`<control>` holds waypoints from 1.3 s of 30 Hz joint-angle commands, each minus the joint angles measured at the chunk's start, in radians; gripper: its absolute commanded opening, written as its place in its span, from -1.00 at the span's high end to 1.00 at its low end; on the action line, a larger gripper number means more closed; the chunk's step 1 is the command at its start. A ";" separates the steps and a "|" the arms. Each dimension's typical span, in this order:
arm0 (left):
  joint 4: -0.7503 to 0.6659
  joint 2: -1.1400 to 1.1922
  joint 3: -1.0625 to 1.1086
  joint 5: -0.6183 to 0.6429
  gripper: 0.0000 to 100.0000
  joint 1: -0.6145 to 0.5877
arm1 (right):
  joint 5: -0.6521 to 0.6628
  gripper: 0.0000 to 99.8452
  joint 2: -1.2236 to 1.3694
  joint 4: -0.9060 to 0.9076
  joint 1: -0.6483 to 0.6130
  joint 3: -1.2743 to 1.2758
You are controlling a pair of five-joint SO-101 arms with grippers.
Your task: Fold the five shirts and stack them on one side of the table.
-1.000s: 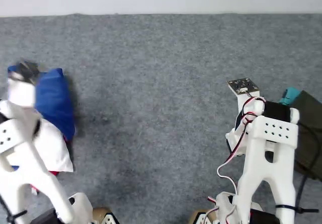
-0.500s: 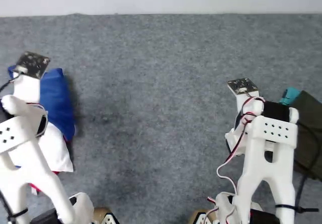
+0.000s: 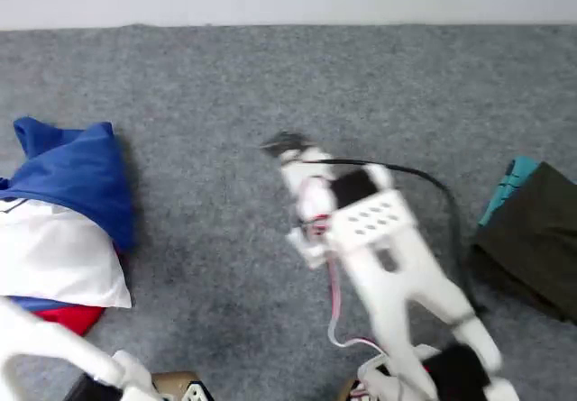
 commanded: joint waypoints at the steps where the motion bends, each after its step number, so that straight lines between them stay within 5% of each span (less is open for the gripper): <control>1: -0.041 -0.011 -0.056 -0.051 0.80 -0.127 | -0.014 0.74 0.165 -0.022 -0.157 -0.178; 22: -0.034 -0.012 -0.171 -0.055 0.80 -0.298 | -0.020 0.48 0.769 -0.031 -0.684 -0.930; 39: -0.041 -0.012 -0.171 -0.055 0.80 -0.302 | -0.012 0.48 1.147 -0.091 -0.745 -1.392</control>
